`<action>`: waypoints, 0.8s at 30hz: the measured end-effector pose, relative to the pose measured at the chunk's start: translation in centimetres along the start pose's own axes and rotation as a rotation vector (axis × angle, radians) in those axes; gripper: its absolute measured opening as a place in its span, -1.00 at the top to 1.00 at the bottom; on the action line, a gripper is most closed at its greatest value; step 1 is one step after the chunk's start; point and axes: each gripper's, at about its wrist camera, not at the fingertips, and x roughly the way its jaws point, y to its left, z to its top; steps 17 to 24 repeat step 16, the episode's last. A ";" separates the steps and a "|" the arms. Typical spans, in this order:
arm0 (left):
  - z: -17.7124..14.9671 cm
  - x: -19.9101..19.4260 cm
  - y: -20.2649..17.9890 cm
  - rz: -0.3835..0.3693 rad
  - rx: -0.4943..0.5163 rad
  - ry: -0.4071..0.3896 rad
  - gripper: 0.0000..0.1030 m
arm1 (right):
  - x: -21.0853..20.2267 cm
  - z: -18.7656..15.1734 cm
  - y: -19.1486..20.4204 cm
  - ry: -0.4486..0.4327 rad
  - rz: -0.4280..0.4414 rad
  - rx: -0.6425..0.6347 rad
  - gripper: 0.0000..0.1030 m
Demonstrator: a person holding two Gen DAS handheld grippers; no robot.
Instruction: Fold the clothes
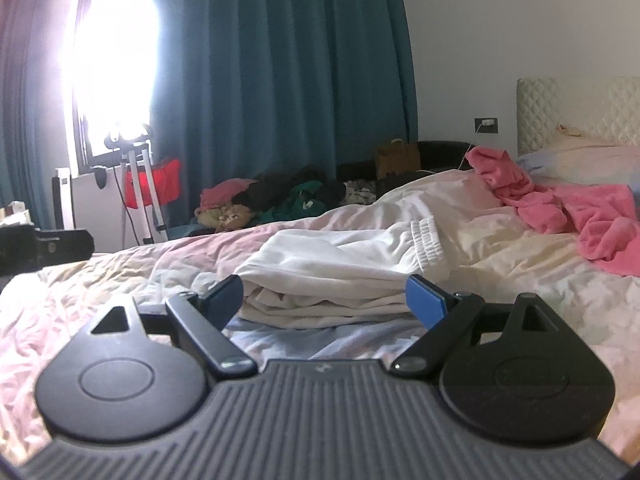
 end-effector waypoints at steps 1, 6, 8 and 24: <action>0.0 0.0 0.0 -0.002 -0.002 0.001 -1.00 | 0.0 0.0 0.0 0.000 0.002 -0.002 -0.74; -0.2 -0.2 -0.1 0.002 0.004 0.001 -1.00 | -0.1 -0.1 0.2 0.007 0.013 -0.008 -0.74; -0.2 -0.3 -0.2 0.004 0.006 0.001 -1.00 | 0.0 -0.1 0.3 0.010 0.011 -0.010 -0.74; -0.2 -0.7 0.1 0.009 -0.002 -0.003 -0.99 | 0.2 -0.1 0.2 0.024 0.006 0.002 -0.74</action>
